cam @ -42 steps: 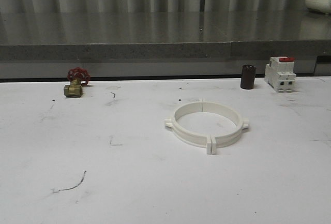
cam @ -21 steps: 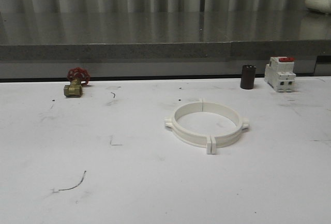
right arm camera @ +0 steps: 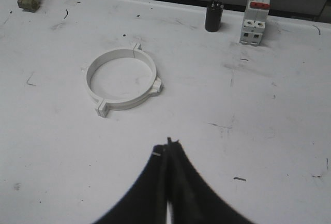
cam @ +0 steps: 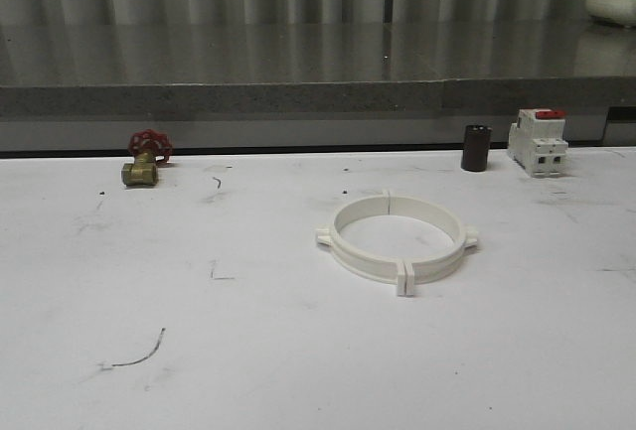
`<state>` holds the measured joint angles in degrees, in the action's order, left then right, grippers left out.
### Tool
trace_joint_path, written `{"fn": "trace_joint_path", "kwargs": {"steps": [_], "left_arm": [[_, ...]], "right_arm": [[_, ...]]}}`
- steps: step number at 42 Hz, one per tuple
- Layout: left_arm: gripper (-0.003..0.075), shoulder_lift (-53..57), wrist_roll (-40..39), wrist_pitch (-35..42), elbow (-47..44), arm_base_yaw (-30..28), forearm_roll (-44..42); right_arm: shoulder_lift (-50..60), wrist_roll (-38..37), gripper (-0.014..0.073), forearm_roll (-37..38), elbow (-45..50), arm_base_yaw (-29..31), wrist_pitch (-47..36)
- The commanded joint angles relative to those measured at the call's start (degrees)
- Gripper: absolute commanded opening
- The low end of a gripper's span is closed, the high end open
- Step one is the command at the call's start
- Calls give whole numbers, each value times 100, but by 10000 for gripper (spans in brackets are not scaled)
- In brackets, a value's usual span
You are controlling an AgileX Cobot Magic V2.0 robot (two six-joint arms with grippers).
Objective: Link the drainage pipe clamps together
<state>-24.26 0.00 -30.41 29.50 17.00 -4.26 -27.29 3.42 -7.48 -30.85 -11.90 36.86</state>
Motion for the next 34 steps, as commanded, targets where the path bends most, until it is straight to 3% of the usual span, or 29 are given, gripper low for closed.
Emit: {"fn": "trace_joint_path", "kwargs": {"steps": [1, 12, 24, 34], "left_arm": [[-20, 530, 0, 1314, -450, -539, -7], [-20, 2030, 0, 2509, -2152, -1486, 95], [-20, 2524, 0, 3103, -3088, -1579, 683], [-20, 2524, -34, 3141, -3110, -1606, 656]], "right_arm": [[-18, 9, -69, -40, -135, 24, -387], [-18, 9, -69, -40, -135, 24, -384], [-18, 9, -69, -40, -135, 24, -384], [-18, 9, -69, -40, -135, 24, -378]]}}
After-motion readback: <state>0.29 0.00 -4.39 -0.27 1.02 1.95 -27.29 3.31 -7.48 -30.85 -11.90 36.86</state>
